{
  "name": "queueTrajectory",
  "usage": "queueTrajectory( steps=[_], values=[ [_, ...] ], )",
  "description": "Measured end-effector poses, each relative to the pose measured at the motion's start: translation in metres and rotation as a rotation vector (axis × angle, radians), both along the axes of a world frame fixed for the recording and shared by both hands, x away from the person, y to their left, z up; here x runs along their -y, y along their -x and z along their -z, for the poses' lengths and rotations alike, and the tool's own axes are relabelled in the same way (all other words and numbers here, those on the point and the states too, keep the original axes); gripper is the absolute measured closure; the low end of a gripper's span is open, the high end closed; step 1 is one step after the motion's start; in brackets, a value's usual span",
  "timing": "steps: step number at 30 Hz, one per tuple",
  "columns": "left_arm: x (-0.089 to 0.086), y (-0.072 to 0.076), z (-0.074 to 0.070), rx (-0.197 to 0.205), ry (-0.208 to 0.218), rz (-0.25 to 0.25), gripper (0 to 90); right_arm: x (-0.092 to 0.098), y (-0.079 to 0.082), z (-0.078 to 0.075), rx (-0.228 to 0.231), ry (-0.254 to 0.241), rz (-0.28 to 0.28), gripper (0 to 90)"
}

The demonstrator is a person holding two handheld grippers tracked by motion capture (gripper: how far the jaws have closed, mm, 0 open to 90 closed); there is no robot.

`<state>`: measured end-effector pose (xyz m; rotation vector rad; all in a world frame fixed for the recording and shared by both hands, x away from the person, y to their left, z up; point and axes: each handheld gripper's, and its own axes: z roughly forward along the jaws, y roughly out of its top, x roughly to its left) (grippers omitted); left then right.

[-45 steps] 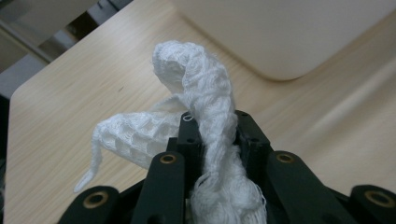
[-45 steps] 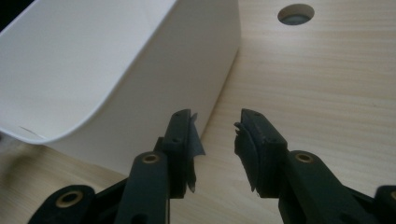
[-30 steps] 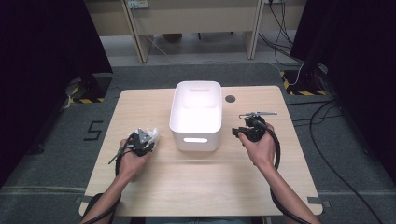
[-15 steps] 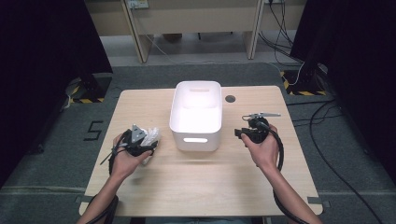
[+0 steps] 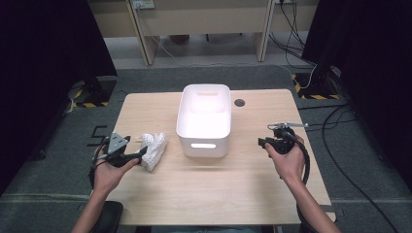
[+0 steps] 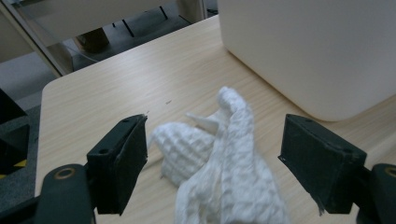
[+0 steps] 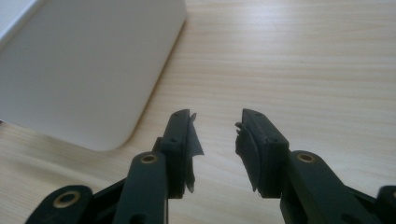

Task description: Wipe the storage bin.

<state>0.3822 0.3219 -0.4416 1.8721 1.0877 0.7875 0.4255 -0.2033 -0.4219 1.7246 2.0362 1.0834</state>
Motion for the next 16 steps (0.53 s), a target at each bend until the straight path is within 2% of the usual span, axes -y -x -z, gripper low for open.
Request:
queueTrajectory(
  steps=[5,6,8,11,16],
  values=[
    [-0.028,0.002,0.027,-0.037,0.019,-0.096,23.7,0.015,0.006,0.006,-0.011,0.012,0.030,63.5],
    [-0.035,0.002,0.034,-0.038,0.036,-0.125,24.4,0.018,0.008,0.008,-0.014,0.017,0.036,63.5],
    [-0.042,0.001,0.043,-0.049,0.048,-0.149,25.9,0.024,0.012,0.013,-0.027,0.026,0.048,63.3],
    [-0.046,0.000,0.052,-0.048,0.051,-0.163,26.6,0.029,0.016,0.018,-0.048,0.025,0.064,63.2],
    [-0.046,0.002,0.060,-0.051,0.061,-0.172,27.3,0.030,0.017,0.019,-0.032,0.029,0.070,62.4]
  ],
)
